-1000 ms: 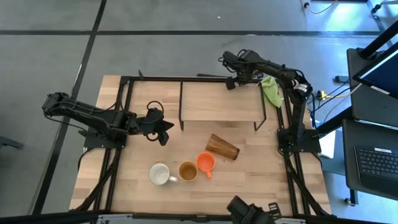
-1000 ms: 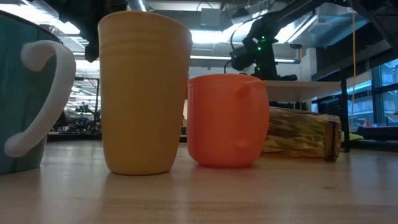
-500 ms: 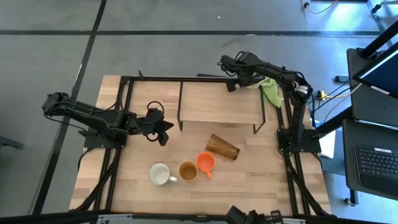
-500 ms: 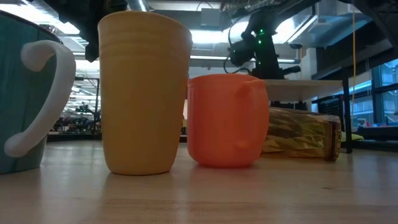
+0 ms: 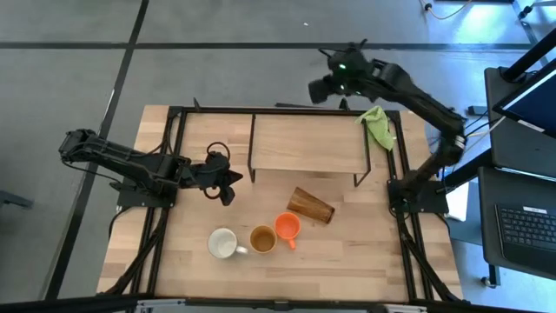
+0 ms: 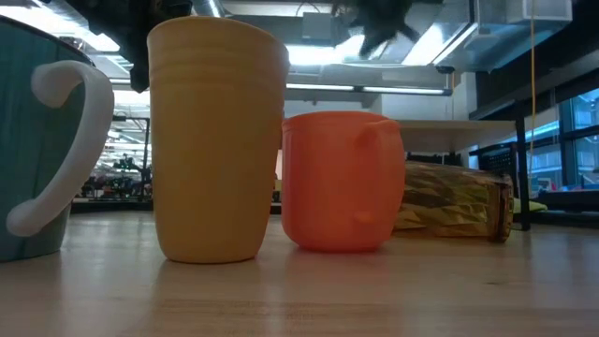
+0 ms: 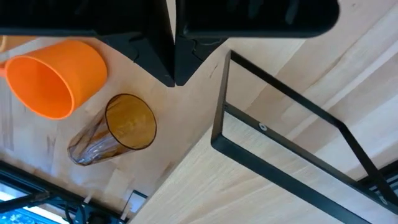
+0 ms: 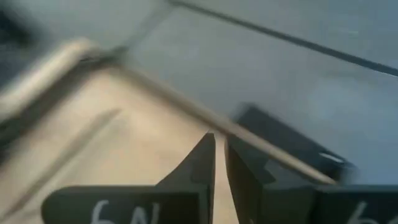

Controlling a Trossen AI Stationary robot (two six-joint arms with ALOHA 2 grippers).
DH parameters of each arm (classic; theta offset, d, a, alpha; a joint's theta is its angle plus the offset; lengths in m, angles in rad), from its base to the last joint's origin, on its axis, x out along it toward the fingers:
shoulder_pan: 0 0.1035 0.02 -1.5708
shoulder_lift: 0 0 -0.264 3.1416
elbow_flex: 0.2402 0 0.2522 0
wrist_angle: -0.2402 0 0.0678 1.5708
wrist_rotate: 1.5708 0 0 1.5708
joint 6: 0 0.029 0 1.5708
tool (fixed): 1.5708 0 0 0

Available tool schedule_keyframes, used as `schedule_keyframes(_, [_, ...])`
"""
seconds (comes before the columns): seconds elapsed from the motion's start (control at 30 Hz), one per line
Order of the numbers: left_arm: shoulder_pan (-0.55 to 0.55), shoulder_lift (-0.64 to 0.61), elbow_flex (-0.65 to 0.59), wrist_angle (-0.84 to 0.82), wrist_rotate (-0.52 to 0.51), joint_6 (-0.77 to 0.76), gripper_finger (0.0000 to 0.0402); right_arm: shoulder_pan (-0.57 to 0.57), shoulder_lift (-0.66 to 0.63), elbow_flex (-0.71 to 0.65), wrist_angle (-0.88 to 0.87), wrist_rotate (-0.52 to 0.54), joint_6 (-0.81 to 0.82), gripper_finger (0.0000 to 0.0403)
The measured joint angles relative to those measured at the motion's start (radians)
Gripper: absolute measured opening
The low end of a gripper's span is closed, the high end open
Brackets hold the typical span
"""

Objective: Stack small to large cups/mugs on shelf
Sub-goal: Put the brown cup on the shelf

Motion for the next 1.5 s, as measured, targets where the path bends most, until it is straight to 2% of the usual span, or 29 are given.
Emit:
schedule_keyframes(0.07, [0.0,0.0,0.0,0.0,0.0,0.0,0.0007,0.057,-0.044,0.0,-0.008,-0.01,0.014,0.0042])
schedule_keyframes(0.27, [0.0,0.0,0.0,0.0,0.001,0.0,0.002,0.186,-0.132,0.0,-0.121,0.161,0.116,0.0046])
schedule_keyframes(0.4, [0.0,0.0,0.0,0.0,0.002,-0.003,0.0026,0.235,-0.151,-0.002,-0.187,0.185,0.179,0.0046])
schedule_keyframes(0.53, [0.0,0.0,0.0,0.001,0.002,-0.002,0.0028,0.267,-0.155,-0.002,-0.194,0.226,0.15,0.0046])
schedule_keyframes(1.13, [0.0,0.0,0.0,0.001,0.003,-0.002,0.0001,0.275,-0.154,-0.002,-0.19,0.169,0.116,0.0046])
schedule_keyframes(1.5, [0.0,0.0,0.0,0.001,0.003,-0.002,0.0023,0.295,-0.158,-0.003,-0.193,0.145,0.097,0.0046])
